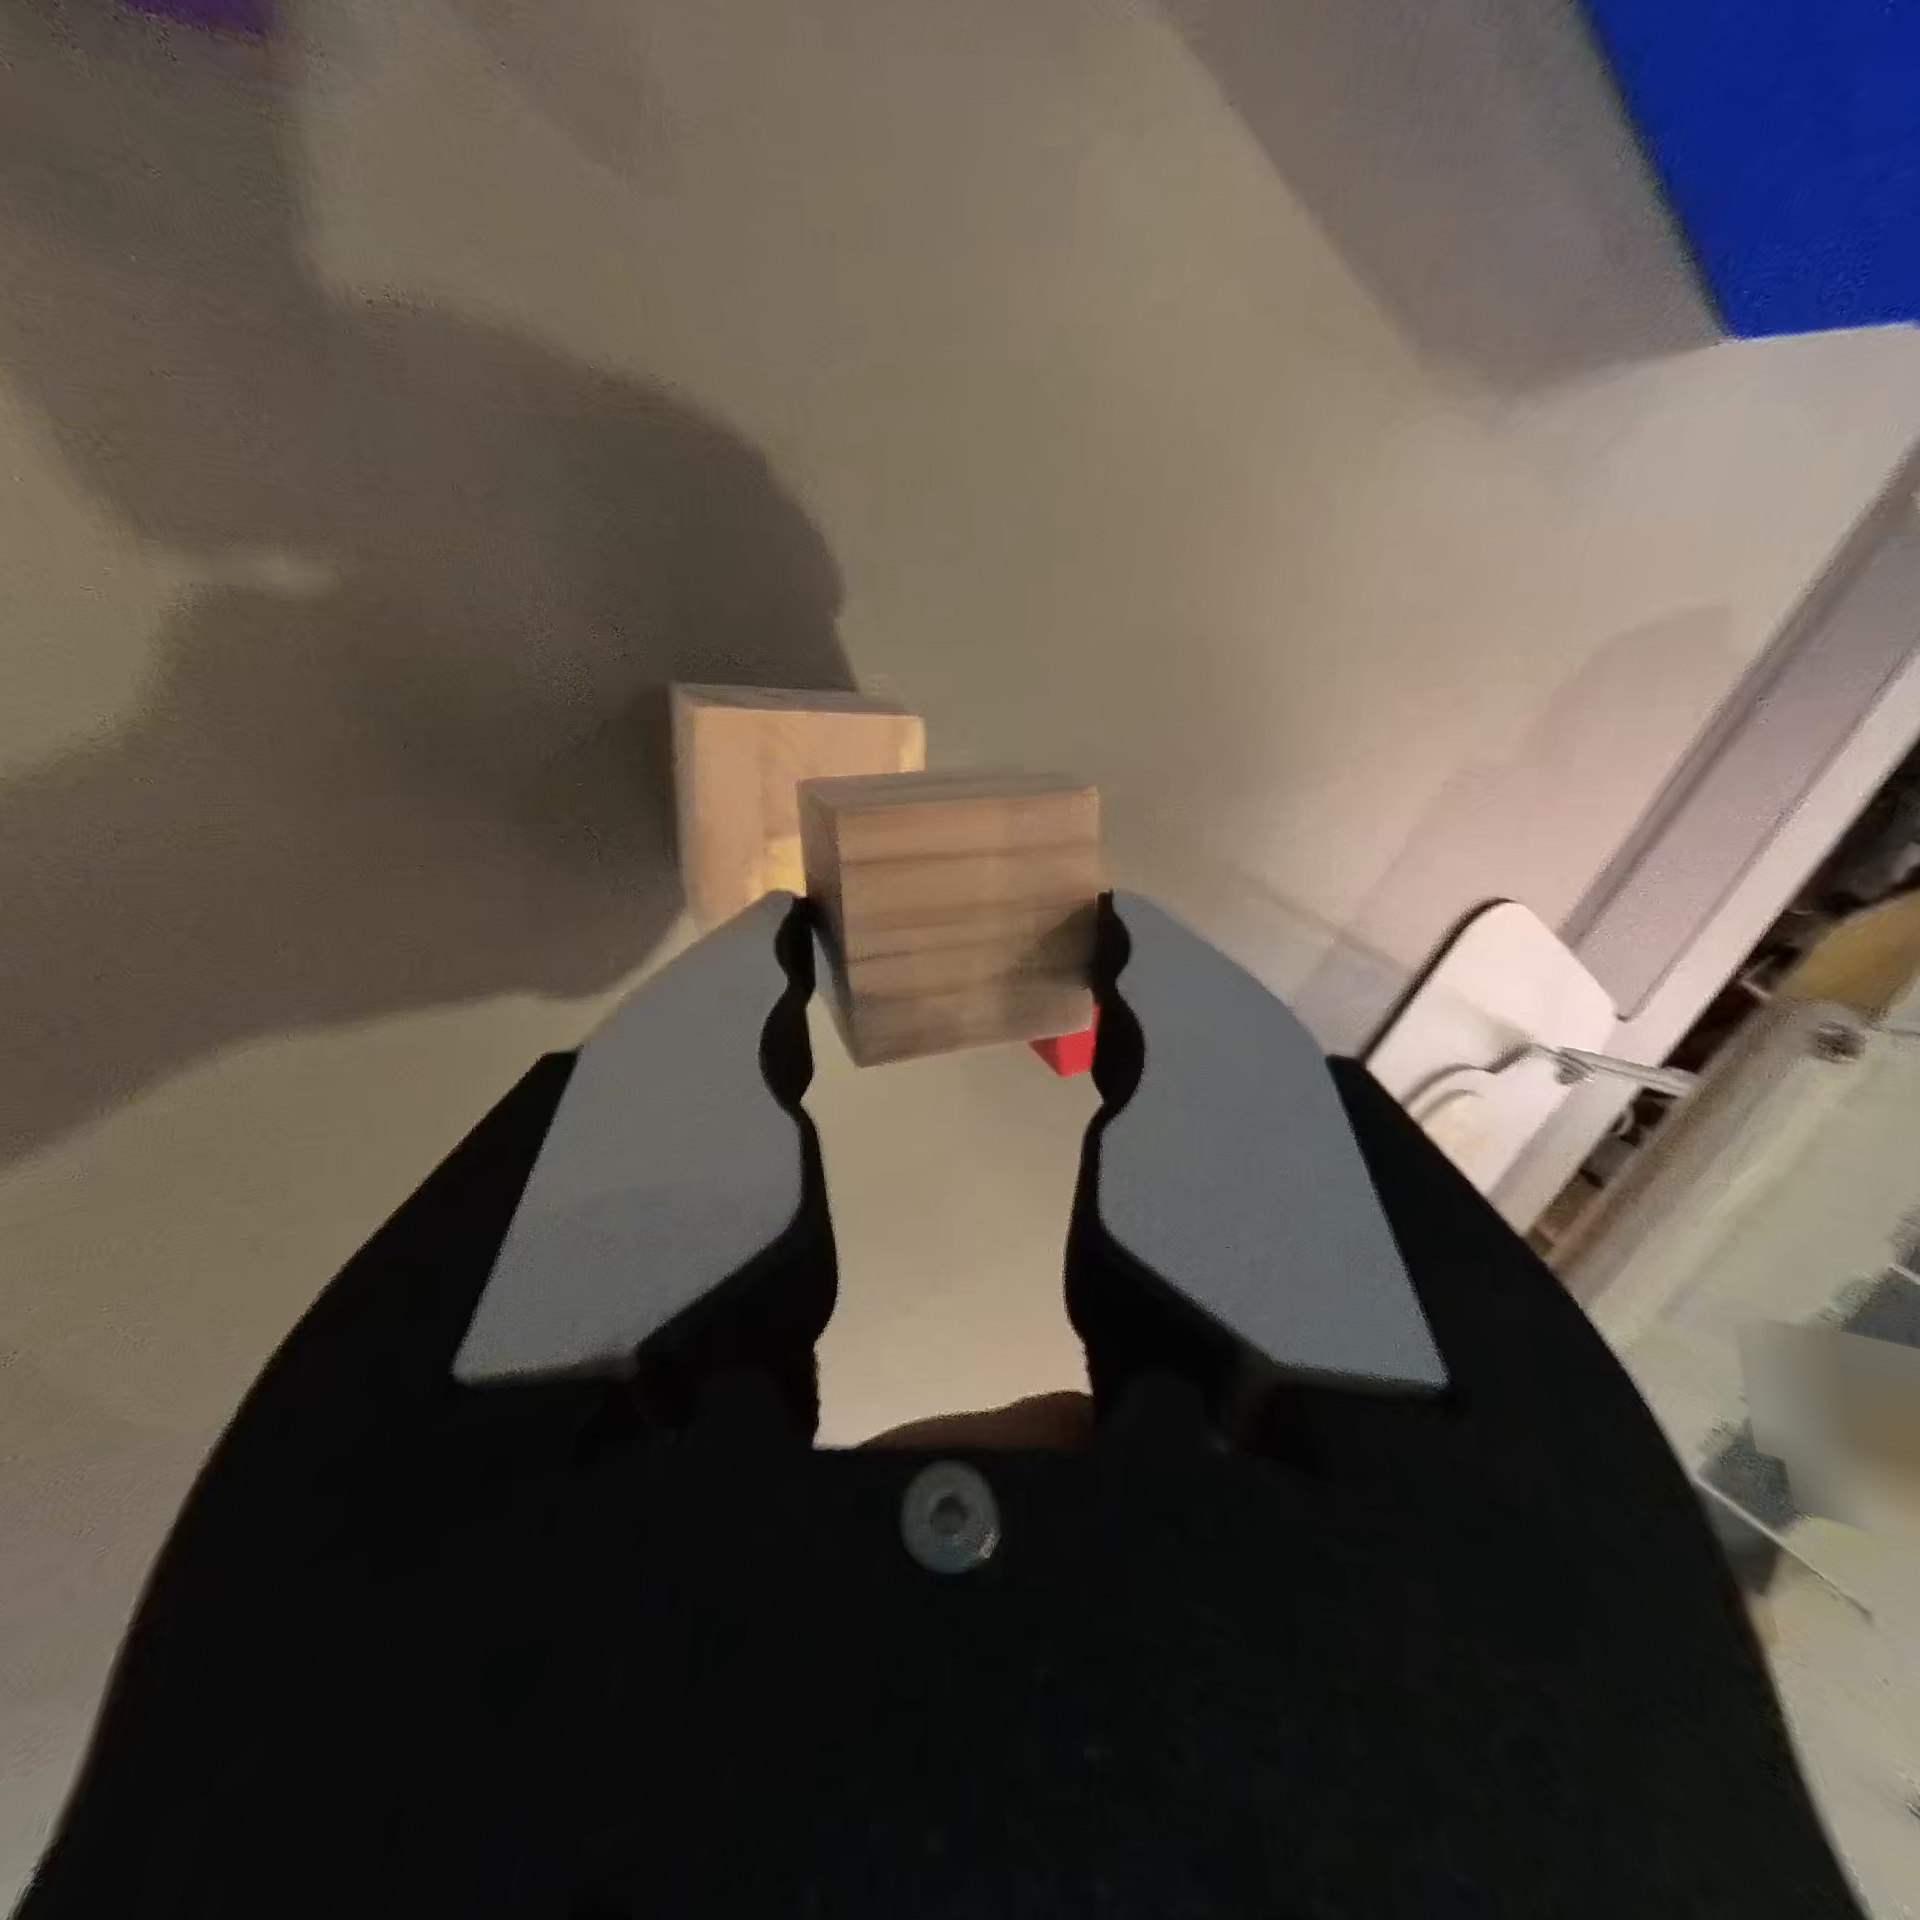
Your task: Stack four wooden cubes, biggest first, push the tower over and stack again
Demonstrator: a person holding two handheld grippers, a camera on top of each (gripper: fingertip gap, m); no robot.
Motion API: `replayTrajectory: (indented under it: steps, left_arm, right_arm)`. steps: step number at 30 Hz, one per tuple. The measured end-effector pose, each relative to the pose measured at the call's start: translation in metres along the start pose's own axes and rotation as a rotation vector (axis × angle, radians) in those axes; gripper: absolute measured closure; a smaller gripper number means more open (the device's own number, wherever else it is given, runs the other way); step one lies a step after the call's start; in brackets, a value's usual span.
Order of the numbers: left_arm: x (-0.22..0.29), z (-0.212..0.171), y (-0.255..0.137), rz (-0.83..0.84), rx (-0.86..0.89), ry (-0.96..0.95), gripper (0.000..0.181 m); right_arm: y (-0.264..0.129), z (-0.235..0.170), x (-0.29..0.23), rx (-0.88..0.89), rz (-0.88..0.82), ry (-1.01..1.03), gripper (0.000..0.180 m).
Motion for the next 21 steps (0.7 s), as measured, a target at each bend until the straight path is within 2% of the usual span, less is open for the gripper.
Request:
replayTrajectory:
  steps: [5, 12, 14, 17, 21]
  left_arm:
    - [-0.001, 0.001, -0.002, 0.001, 0.002, -0.005, 0.138]
    - [0.005, 0.0, -0.001, -0.014, -0.001, 0.025, 0.138]
    - [0.006, 0.0, -0.001, -0.016, -0.002, 0.029, 0.137]
    - [0.005, 0.0, -0.001, -0.017, -0.001, 0.028, 0.137]
    - [0.004, 0.001, -0.002, -0.022, -0.002, 0.01, 0.137]
  right_arm:
    - [0.025, -0.008, -0.017, -0.011, 0.056, 0.064, 0.128]
    - [0.031, -0.011, -0.021, 0.019, 0.044, 0.084, 0.128]
    - [0.031, -0.013, -0.019, 0.009, 0.011, 0.08, 0.119]
    - [0.017, -0.015, -0.015, -0.004, 0.01, 0.129, 0.112]
    - [-0.024, -0.02, 0.008, 0.054, -0.044, 0.205, 0.115]
Point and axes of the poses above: each gripper's, where its closed fingertips meet, y out along the fingers, z out of its top, x = y × z across the jaws, the point moved 7 cm from there along -y, back along the fingers, and after that the axes turned 11 degrees about x, right-handed, at the moved point
